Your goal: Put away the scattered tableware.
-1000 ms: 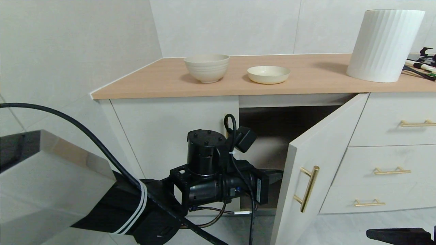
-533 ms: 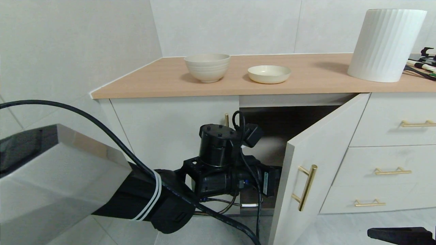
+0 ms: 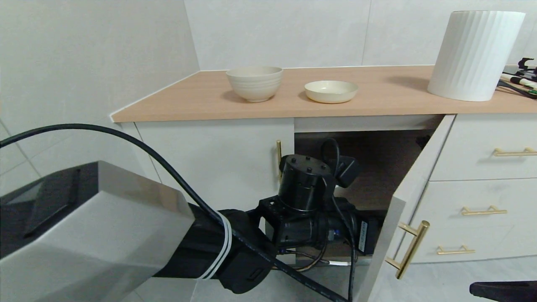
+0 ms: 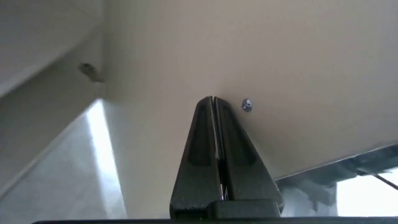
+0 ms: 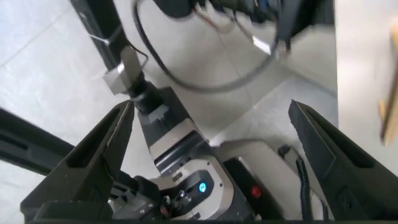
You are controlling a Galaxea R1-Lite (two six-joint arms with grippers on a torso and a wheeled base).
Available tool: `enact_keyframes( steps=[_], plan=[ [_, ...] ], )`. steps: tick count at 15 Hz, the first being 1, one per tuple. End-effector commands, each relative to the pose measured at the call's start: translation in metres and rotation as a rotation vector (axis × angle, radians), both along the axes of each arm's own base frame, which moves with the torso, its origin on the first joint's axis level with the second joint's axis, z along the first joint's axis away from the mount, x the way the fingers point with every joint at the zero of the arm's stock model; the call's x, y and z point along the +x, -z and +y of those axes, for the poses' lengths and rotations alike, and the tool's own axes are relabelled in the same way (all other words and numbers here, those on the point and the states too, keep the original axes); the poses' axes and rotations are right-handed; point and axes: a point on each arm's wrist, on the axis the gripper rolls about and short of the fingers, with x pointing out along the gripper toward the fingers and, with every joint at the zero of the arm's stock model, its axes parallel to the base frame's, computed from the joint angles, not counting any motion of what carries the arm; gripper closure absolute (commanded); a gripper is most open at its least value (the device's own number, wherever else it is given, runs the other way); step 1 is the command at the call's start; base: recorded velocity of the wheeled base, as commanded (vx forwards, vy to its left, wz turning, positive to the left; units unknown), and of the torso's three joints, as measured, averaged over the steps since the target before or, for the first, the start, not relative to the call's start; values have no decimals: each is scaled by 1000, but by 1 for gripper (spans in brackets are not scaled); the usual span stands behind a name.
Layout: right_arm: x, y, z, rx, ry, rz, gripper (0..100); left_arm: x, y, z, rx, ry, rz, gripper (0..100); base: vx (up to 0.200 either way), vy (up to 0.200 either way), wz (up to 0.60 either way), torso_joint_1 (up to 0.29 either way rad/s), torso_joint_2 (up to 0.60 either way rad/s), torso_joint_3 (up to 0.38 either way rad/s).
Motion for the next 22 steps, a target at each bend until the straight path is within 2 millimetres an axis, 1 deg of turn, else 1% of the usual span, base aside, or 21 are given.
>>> enact_keyframes(
  steps=[1,5,7,9,10,12,14,15,16,17,18,19,21,22],
  plan=[
    [-7,-5,-4,24,-8,-38,0,-6,1,-11,-10,20,19,100,0,0,0,0,0,0],
    [-14,-8,-7,48,-45,-72,0,-14,4,-19,-8,45,28,100,0,0,0,0,0,0],
    [-14,-8,-7,49,-45,-75,0,-12,9,-28,-9,51,28,100,0,0,0,0,0,0],
    [-16,-9,-8,53,-45,-82,0,-13,8,-35,-5,63,30,100,0,0,0,0,0,0],
    [-17,-9,-8,56,-45,-90,0,-16,8,-44,-3,80,33,100,0,0,0,0,0,0],
    [-19,-10,-9,61,-53,-97,0,-24,9,-68,-11,123,27,100,0,0,0,0,0,0],
    [-22,-11,-11,72,-80,-110,0,-30,1,-81,-29,145,28,100,0,0,0,0,0,0],
    [-23,-11,-11,75,-89,-115,0,-32,-5,-80,-52,133,62,100,0,0,0,0,0,0],
    [-23,-11,-11,74,-88,-112,0,-33,-15,-76,-76,110,96,100,0,0,0,0,0,0],
    [-22,-11,-11,73,-86,-108,0,-24,-19,-65,-82,47,126,100,0,0,0,0,0,0],
    [-22,-11,-10,72,-88,-107,0,-20,-20,-59,-79,21,123,100,0,0,0,0,0,0],
    [-19,-10,-9,65,-86,-93,0,-8,-21,-34,-66,-62,128,100,0,0,0,0,0,0],
    [-12,-8,-5,47,-80,-58,0,8,-28,8,-88,-148,114,100,0,0,0,0,0,0],
    [-6,-11,-2,41,-76,-45,0,14,-31,28,-108,-194,98,100,0,0,0,0,0,0]
  ],
)
